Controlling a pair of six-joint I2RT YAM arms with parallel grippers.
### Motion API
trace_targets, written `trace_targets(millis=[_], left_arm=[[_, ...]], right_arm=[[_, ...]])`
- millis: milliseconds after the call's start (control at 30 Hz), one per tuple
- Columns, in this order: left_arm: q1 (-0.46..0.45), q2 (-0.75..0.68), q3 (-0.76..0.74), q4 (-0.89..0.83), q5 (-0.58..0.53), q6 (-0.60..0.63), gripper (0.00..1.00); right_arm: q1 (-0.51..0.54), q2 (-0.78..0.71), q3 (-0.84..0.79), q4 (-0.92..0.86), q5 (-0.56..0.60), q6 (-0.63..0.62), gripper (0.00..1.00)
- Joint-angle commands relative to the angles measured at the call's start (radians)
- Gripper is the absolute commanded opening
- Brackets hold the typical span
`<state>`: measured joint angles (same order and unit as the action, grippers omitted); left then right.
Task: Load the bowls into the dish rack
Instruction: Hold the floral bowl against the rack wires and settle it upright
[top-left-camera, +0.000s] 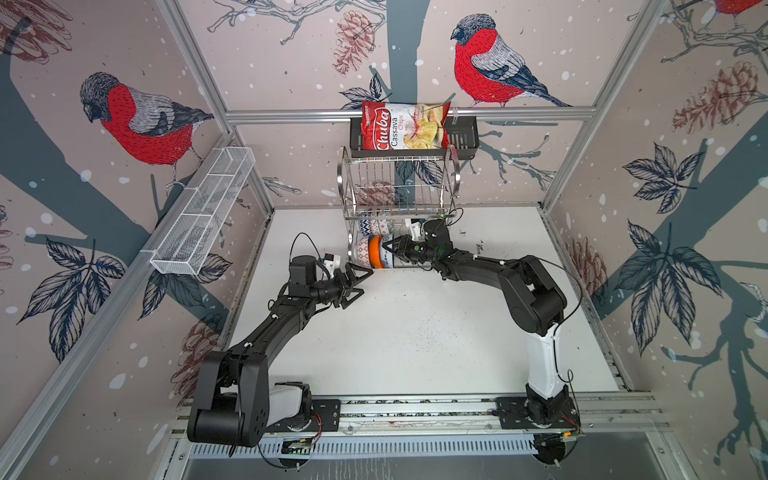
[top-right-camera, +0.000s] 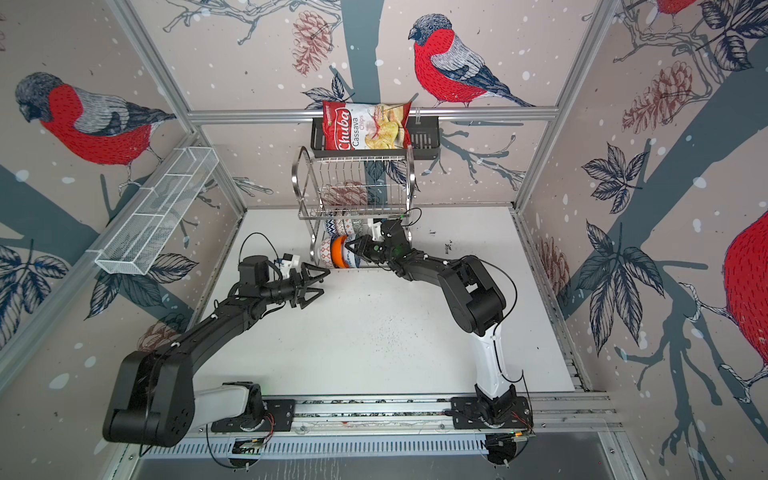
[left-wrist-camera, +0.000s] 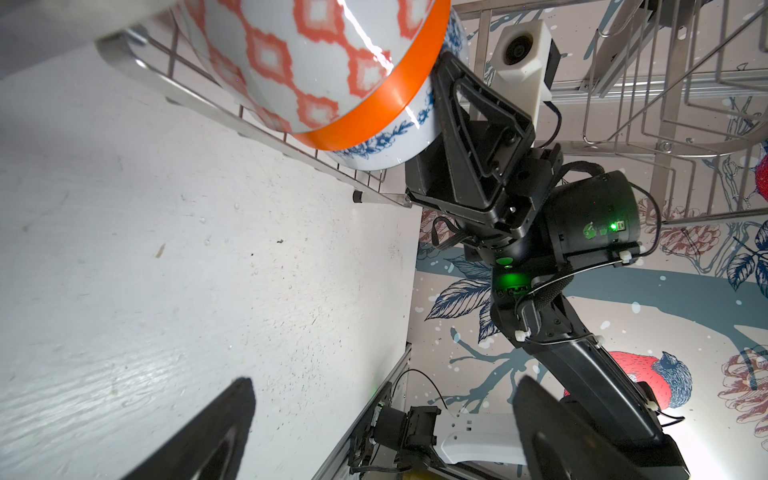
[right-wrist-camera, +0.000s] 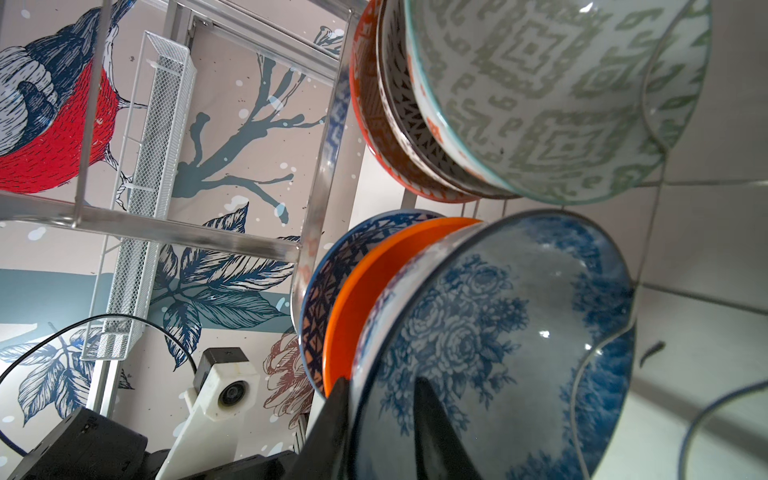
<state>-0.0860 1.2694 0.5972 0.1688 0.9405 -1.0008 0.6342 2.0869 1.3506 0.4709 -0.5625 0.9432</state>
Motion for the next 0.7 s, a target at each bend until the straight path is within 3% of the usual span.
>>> trace_targets(millis=[0,667], left_arm=[[0.003,-0.007,0.006,-0.003,0.001,0.017,0.97],[0.003,-0.007,-0.004,-0.003,0.000,0.019,0.97]], right_arm=[[-0.002,-0.008,-0.009,-0.051,0.014,0.002,0.28],[0.004,-0.026,-0.021,-0.038,0.009,0.009,0.34]])
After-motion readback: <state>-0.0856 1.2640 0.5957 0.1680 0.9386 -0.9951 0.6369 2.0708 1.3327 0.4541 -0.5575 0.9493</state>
